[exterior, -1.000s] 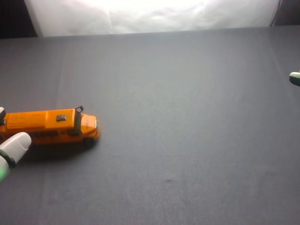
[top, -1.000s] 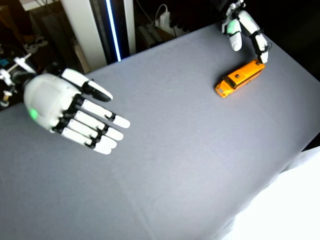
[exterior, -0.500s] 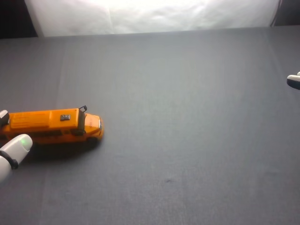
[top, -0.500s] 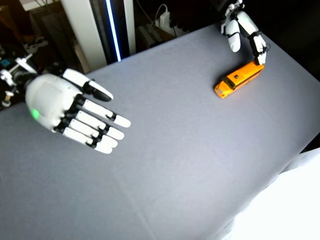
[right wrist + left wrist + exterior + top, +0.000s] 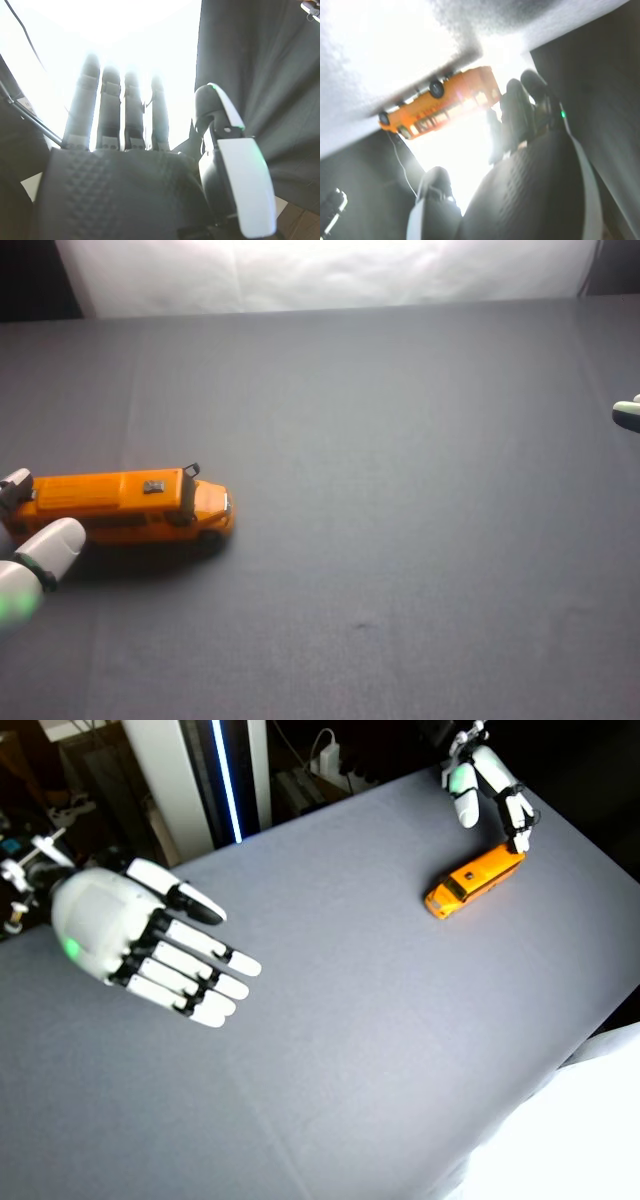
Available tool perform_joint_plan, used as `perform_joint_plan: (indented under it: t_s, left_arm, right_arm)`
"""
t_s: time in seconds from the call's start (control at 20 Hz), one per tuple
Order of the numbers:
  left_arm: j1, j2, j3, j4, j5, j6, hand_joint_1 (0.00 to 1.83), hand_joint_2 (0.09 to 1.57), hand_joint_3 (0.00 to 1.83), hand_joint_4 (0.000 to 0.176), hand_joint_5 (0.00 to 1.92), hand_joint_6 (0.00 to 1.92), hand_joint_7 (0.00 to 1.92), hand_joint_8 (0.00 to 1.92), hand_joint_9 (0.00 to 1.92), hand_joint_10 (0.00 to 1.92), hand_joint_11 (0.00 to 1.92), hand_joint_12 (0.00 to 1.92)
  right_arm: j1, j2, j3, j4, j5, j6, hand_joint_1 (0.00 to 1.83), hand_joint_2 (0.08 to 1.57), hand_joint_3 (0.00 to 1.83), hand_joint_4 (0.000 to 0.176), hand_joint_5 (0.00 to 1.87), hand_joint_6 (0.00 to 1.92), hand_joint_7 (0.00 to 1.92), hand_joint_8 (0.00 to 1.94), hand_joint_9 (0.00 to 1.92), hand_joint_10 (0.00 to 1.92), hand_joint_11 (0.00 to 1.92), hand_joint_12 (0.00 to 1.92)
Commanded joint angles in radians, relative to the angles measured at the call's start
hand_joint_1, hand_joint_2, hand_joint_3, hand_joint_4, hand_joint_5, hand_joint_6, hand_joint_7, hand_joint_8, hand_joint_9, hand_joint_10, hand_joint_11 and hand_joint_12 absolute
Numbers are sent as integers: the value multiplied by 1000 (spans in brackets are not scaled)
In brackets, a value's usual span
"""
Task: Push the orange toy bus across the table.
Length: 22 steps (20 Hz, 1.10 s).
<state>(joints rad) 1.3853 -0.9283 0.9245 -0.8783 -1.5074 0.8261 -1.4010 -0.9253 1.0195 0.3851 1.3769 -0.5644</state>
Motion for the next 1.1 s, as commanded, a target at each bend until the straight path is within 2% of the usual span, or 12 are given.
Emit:
perform_joint_plan:
  t_s: [0.0,0.1,0.15,0.2,0.3,0.35,0.4,0.6,0.65,0.85,0.95,1.05]
  left_arm:
    - [-14,-18,2,56,-74,-29,0,1172,6,74,338,6,285,5,340,8,34,788]
    - [-18,-26,3,62,-69,-29,0,1177,7,73,333,3,279,2,333,4,28,791]
    - [-19,-29,4,64,-69,-29,0,1200,1,65,335,1,284,0,340,2,18,822]
    - [-21,-32,3,70,-69,-29,0,1210,1,53,331,0,284,0,341,1,3,848]
    - [-26,-38,2,82,-69,-29,0,1214,1,57,324,0,273,0,337,0,0,840]
    - [-30,-43,1,90,-70,-29,0,1216,1,58,327,1,273,0,342,2,0,855]
    - [-32,-47,-1,97,-70,-29,0,1207,0,53,324,0,269,0,342,1,0,858]
    - [-48,-58,-1,119,-68,-27,0,1239,5,46,302,0,248,1,320,0,0,805]
    - [-53,-58,0,121,-69,-26,0,1234,1,58,288,0,247,0,309,1,0,783]
    - [-80,-58,6,144,-56,-16,0,1218,0,56,297,4,237,0,311,2,0,780]
    - [-98,-61,9,162,-50,-12,0,1212,0,51,294,1,240,1,309,0,0,798]
    - [-112,-65,8,184,-53,-11,0,1212,0,57,297,2,252,3,313,1,0,817]
  right_arm:
    - [3,1,3,5,122,9,448,1371,0,37,434,1,351,3,300,1,332,27]
    - [3,1,3,5,122,9,463,1368,0,38,433,0,354,1,307,1,344,32]
    - [3,1,3,5,122,9,465,1370,0,38,433,0,354,1,313,3,352,35]
    - [3,1,4,5,122,9,458,1366,0,26,435,1,364,5,324,7,371,44]
    - [3,1,4,5,122,9,469,1363,0,26,432,0,357,1,310,0,351,35]
    - [3,1,4,5,122,9,473,1365,0,19,434,1,360,2,307,0,344,32]
    - [3,0,4,5,122,9,472,1363,0,18,433,0,359,1,309,1,347,33]
    - [3,0,4,5,122,9,471,1364,0,31,430,0,352,0,305,0,344,31]
    - [3,0,4,5,122,9,454,1366,0,35,429,0,350,0,308,1,353,35]
    - [3,-1,4,5,122,9,447,1367,1,39,429,3,350,2,312,3,356,35]
    - [3,-1,4,5,122,9,455,1371,1,35,432,3,353,3,310,2,350,33]
    - [3,-1,4,6,122,9,429,1367,0,40,432,1,355,2,310,1,350,33]
